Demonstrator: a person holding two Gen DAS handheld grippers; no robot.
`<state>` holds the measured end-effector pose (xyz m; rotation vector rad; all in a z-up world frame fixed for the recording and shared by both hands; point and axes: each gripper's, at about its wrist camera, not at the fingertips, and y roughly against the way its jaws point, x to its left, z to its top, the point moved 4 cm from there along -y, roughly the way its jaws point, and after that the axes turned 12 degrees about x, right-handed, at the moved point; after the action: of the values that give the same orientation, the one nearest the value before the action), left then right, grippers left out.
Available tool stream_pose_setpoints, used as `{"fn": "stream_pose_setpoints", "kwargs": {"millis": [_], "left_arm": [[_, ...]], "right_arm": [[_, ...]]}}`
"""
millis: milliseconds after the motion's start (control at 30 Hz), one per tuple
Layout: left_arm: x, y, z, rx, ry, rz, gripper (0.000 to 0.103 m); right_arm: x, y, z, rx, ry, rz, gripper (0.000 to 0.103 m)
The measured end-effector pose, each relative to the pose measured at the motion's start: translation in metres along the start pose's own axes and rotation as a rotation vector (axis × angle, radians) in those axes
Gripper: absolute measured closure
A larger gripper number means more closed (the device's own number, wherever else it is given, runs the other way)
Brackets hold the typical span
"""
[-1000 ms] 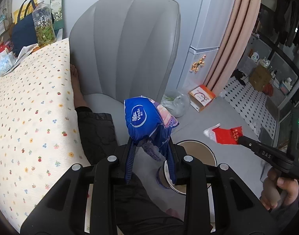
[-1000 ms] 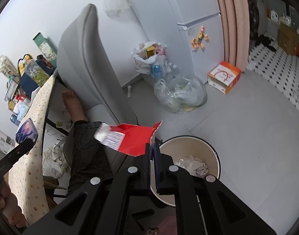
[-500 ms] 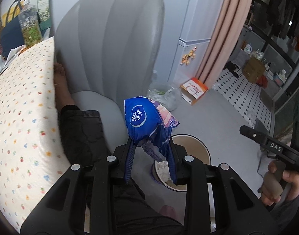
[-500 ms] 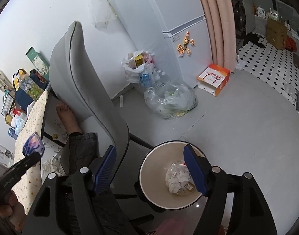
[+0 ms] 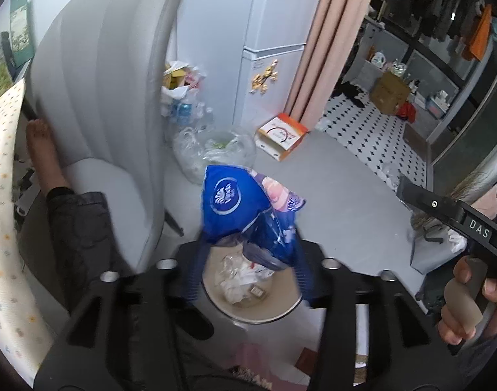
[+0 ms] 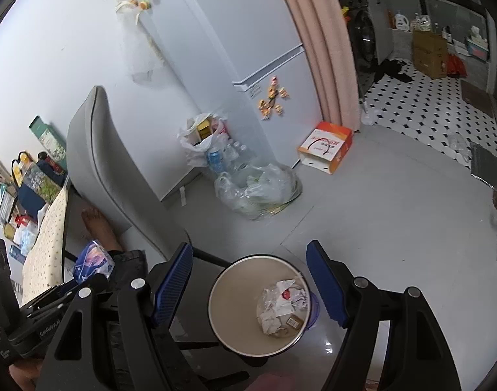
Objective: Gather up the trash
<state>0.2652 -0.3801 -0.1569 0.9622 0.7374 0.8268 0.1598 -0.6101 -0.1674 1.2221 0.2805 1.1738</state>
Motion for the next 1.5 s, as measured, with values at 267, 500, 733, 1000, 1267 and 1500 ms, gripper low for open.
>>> {"fn": "stream_pose_setpoints", "kwargs": {"millis": [267, 500, 733, 1000, 1267, 1500], "left_arm": [[0.007, 0.020, 0.003, -0.046, 0.031, -0.032, 0.006], [0.032, 0.052, -0.003, -0.109, 0.086, -0.019, 0.006], [0.049, 0.092, -0.008, -0.180, 0.123, -0.012, 0.006], [0.077, 0.150, -0.023, -0.277, 0.178, 0.014, 0.006], [0.109, 0.214, -0.054, -0.363, 0.247, 0.066, 0.006], [0.137, 0.259, -0.085, -0.426, 0.304, 0.118, 0.006]], "right_arm": [[-0.001, 0.007, 0.001, -0.011, -0.003, 0.002, 0.031], [0.023, 0.017, 0.002, -0.019, 0.044, 0.019, 0.031], [0.063, 0.045, 0.003, -0.059, 0.119, 0.028, 0.027], [0.112, 0.077, -0.008, -0.088, 0.223, 0.032, 0.017], [0.175, 0.118, -0.026, -0.135, 0.350, 0.061, 0.008], [0.211, 0.136, -0.045, -0.144, 0.411, 0.087, 0.008]]}}
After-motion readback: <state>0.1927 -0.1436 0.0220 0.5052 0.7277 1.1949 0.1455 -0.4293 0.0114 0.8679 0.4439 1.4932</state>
